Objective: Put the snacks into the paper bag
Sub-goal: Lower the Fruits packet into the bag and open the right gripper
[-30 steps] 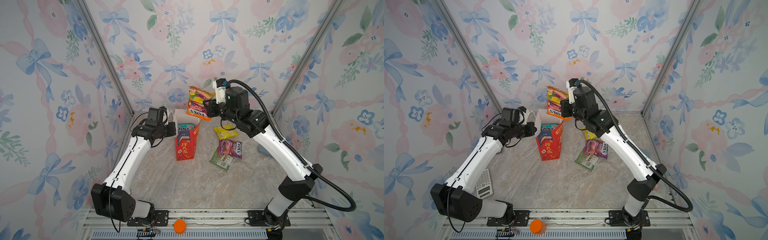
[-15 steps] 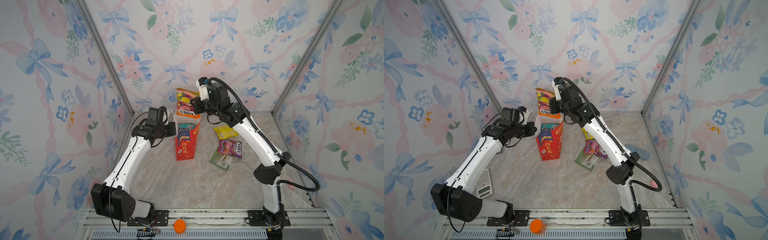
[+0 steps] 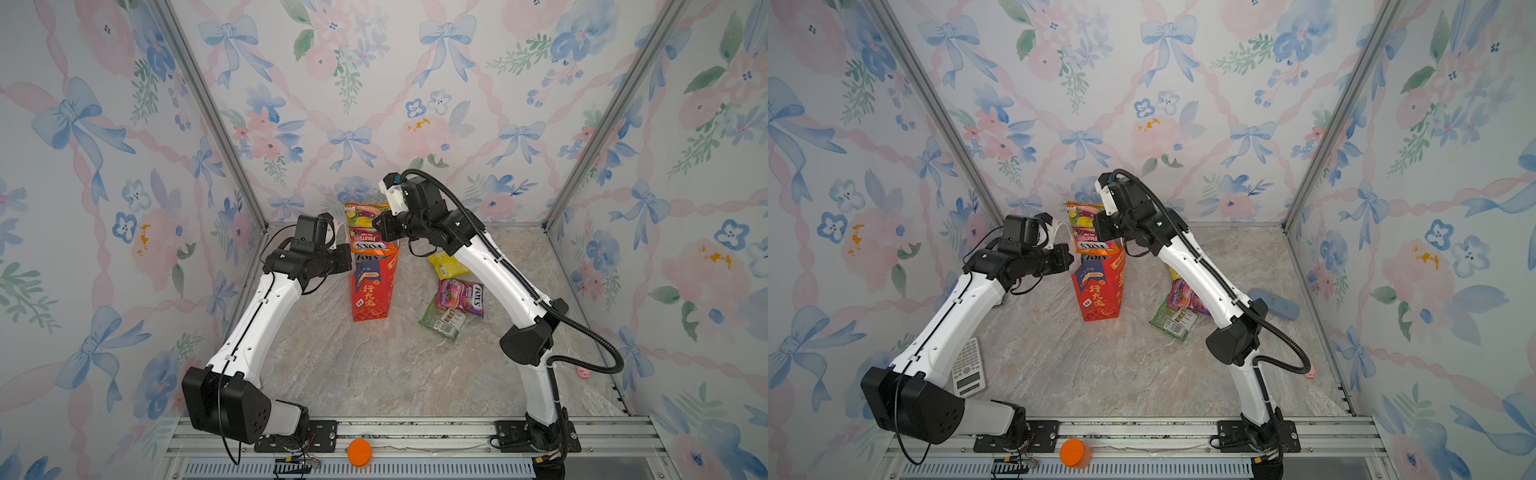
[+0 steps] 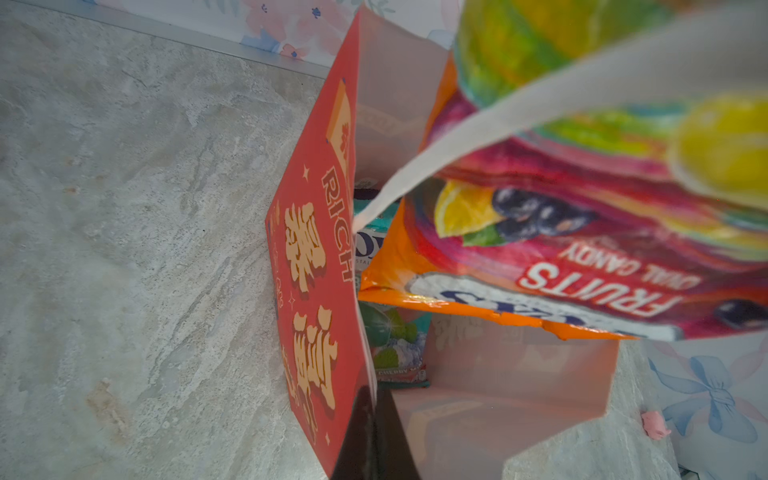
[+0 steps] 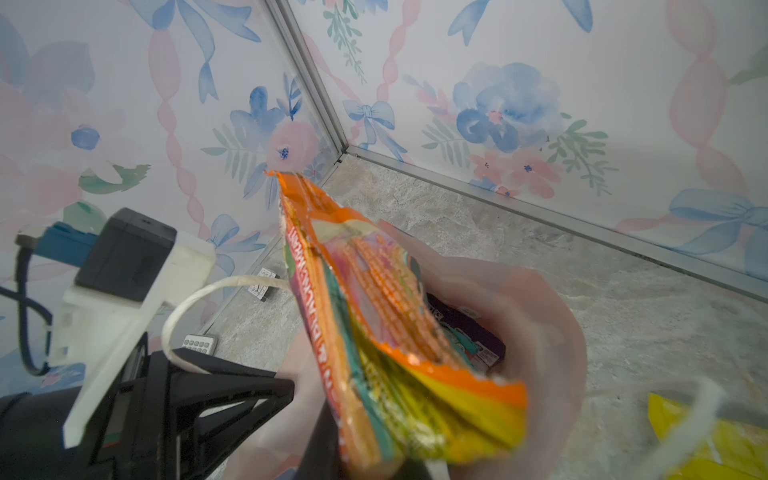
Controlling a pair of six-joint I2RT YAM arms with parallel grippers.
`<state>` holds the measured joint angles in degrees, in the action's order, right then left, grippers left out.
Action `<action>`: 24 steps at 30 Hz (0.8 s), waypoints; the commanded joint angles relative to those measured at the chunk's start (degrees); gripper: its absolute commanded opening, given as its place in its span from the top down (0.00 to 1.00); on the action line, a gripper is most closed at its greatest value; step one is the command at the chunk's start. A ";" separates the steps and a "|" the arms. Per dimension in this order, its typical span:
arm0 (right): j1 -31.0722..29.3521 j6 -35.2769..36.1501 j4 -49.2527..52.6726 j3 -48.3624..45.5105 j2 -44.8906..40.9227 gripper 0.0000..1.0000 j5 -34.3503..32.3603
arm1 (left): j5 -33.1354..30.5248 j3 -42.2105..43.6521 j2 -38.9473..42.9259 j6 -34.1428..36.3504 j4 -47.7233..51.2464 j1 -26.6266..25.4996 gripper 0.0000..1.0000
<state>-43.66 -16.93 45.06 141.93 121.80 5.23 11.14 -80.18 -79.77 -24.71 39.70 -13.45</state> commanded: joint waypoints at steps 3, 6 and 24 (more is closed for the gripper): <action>0.71 -3.19 -4.98 -7.79 -4.43 1.00 5.85 | 0.55 0.48 -0.22 -0.07 2.33 0.19 1.00; 1.31 -4.74 -6.18 -10.33 -5.29 1.00 7.47 | 0.62 0.47 -0.24 -0.06 2.37 0.27 1.00; 3.86 -6.91 -8.11 -8.92 -7.38 0.30 7.50 | 0.65 0.64 0.24 -0.12 2.35 0.28 1.00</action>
<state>-40.36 -23.66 39.24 131.33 117.91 12.05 10.98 -80.18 -79.77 -24.71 39.46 -13.19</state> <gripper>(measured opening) 0.690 0.048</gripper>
